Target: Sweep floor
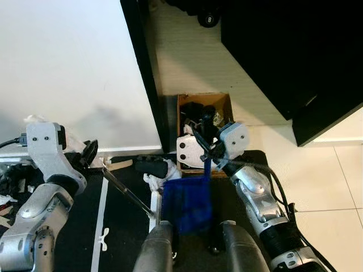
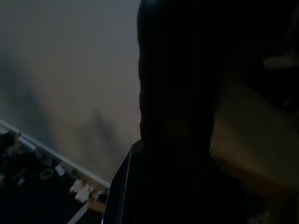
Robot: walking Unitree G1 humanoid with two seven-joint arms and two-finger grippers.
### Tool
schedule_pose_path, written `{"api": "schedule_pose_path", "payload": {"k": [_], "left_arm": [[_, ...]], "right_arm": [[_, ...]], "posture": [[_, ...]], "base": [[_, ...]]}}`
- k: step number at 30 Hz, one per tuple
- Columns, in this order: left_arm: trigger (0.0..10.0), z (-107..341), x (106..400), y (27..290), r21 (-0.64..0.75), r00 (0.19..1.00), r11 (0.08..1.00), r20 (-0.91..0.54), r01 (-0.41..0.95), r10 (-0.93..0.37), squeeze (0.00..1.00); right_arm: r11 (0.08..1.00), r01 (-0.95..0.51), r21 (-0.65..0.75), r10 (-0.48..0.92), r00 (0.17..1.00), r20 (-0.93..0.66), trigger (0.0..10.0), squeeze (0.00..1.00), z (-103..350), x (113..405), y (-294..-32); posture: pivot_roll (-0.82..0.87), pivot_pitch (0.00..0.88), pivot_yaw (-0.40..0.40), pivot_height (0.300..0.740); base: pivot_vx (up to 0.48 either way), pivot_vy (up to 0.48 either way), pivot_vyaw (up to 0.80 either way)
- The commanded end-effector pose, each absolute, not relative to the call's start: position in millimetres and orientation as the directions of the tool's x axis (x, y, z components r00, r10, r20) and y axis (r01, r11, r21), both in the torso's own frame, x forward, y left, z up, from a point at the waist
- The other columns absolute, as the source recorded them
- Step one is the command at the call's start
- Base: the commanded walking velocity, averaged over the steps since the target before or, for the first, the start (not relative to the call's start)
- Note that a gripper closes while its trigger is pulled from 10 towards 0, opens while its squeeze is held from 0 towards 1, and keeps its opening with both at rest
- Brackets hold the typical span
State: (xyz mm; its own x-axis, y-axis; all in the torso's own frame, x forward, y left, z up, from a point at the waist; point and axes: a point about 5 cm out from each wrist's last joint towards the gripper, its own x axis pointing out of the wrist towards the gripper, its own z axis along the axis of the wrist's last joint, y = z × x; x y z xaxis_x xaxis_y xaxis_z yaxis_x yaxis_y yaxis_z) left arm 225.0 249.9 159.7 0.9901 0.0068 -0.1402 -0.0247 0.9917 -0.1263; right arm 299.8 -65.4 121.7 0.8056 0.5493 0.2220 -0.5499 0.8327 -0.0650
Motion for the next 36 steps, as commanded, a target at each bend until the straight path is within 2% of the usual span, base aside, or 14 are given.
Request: {"api": "schedule_pose_path", "payload": {"k": [1,13,26,36], "left_arm": [[10.0,154.1,224.9,252.6,-0.116,0.987,0.990,-0.148,-0.079,0.062,0.00],[10.0,145.4,231.6,241.1,-0.076,0.981,0.989,-0.158,-0.128,0.115,0.00],[10.0,140.5,232.4,238.1,-0.097,0.975,0.985,-0.187,-0.143,0.123,0.00],[10.0,140.6,234.0,240.4,-0.060,0.976,0.986,-0.164,-0.153,0.141,0.00]], "right_arm": [[0.839,-0.544,-0.024,0.537,0.820,0.199,10.0,0.00,116.0,297.9,-68.5],[0.850,-0.525,0.050,0.513,0.846,0.147,10.0,0.00,109.5,297.1,-74.4],[0.853,-0.518,0.056,0.509,0.851,0.130,10.0,0.00,107.7,296.7,-75.6],[0.853,-0.519,0.051,0.510,0.851,0.124,10.0,0.00,107.0,297.1,-76.4]], "posture": [[0.17,0.227,0.013,0.740],[0.17,0.225,0.016,0.740],[0.17,0.224,0.017,0.740],[0.17,0.221,0.009,0.740]], "base": [[0.000,0.000,0.00],[0.000,0.000,0.00],[0.000,0.000,0.00],[0.000,0.000,0.00]]}}
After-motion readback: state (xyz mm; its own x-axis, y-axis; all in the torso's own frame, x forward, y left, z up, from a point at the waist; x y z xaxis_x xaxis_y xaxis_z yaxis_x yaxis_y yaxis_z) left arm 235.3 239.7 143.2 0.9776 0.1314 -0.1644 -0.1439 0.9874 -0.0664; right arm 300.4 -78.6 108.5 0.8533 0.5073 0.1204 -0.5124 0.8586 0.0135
